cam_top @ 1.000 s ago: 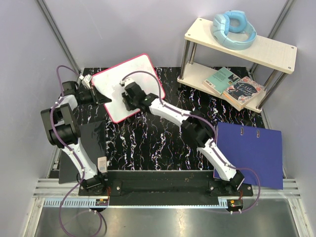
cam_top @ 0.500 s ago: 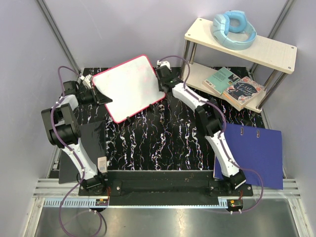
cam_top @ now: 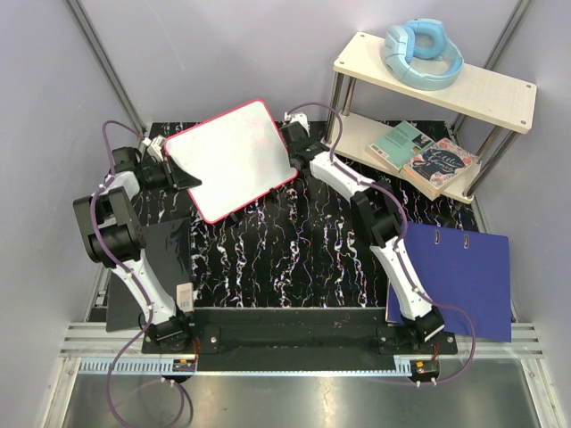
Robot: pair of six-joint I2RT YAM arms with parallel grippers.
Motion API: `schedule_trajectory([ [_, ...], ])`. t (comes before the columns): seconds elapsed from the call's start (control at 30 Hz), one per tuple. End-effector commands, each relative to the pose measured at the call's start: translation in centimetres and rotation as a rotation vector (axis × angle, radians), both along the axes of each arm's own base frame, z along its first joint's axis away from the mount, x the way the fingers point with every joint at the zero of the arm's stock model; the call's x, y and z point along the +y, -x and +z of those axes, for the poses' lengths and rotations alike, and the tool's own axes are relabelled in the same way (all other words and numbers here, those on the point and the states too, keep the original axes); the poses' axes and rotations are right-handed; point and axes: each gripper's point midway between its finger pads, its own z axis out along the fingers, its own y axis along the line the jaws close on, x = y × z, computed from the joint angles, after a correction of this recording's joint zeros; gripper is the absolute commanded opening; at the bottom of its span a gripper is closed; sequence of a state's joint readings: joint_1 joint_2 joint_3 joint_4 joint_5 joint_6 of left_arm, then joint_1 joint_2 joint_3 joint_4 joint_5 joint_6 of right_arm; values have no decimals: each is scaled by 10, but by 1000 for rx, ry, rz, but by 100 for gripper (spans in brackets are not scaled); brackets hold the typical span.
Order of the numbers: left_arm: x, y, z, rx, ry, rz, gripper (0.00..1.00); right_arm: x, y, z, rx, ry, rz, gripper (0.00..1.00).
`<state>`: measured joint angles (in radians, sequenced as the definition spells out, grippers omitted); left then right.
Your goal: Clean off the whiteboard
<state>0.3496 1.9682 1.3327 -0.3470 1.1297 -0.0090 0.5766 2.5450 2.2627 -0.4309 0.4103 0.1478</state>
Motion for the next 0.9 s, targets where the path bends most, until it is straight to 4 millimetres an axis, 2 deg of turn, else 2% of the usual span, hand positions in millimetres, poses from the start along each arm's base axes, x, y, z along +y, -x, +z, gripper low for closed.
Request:
schedule_trajectory([
  [0.0, 33, -7, -51, 11, -290, 76, 0, 7, 17, 63, -105, -25, -81, 0],
  [0.07, 34, -7, -51, 10, -291, 77, 0, -2, 20, 72, -123, -4, -96, 0],
  [0.2, 34, -7, -50, 8, -295, 80, 0, 4, 18, 99, -195, -59, -63, 0],
  [0.27, 35, -7, -52, 14, -301, 89, 0, 23, 23, 110, -205, -99, 20, 0],
  [0.3, 36, -7, -52, 12, -303, 91, 0, 33, 22, 123, -242, -139, 52, 0],
  [0.37, 37, -7, -52, 11, -306, 97, 0, 49, 22, 125, -264, -163, 117, 0],
  [0.4, 36, -7, -52, 11, -306, 95, 0, 55, 20, 110, -239, -166, 131, 0],
  [0.43, 36, -7, -52, 8, -307, 95, 0, 62, 14, 118, -254, -189, 137, 0],
  [0.47, 36, -6, -52, 11, -309, 96, 0, 63, 13, 109, -226, -168, 142, 0],
  [0.5, 37, -7, -52, 8, -309, 97, 0, 69, 10, 81, -182, -154, 158, 0],
  [0.53, 36, -6, -52, 9, -309, 96, 0, 78, 4, 96, -208, -168, 183, 0],
  [0.57, 36, -6, -51, 8, -308, 97, 0, 82, 1, 91, -205, -164, 203, 0],
  [0.6, 36, -6, -51, 8, -307, 96, 0, 88, -2, 66, -179, -145, 222, 0],
  [0.63, 36, -6, -51, 5, -308, 95, 0, 92, -10, 82, -225, -145, 228, 0],
  [0.67, 35, -6, -50, 4, -306, 95, 0, 92, -13, 76, -219, -122, 233, 0],
  [0.7, 35, -5, -51, 6, -307, 94, 0, 94, -17, 54, -203, -95, 239, 0],
  [0.73, 35, -5, -51, 2, -308, 92, 0, 99, -23, 74, -250, -112, 249, 0],
  [0.87, 35, -5, -52, 7, -305, 93, 0, 95, -28, 59, -235, -102, 258, 0],
])
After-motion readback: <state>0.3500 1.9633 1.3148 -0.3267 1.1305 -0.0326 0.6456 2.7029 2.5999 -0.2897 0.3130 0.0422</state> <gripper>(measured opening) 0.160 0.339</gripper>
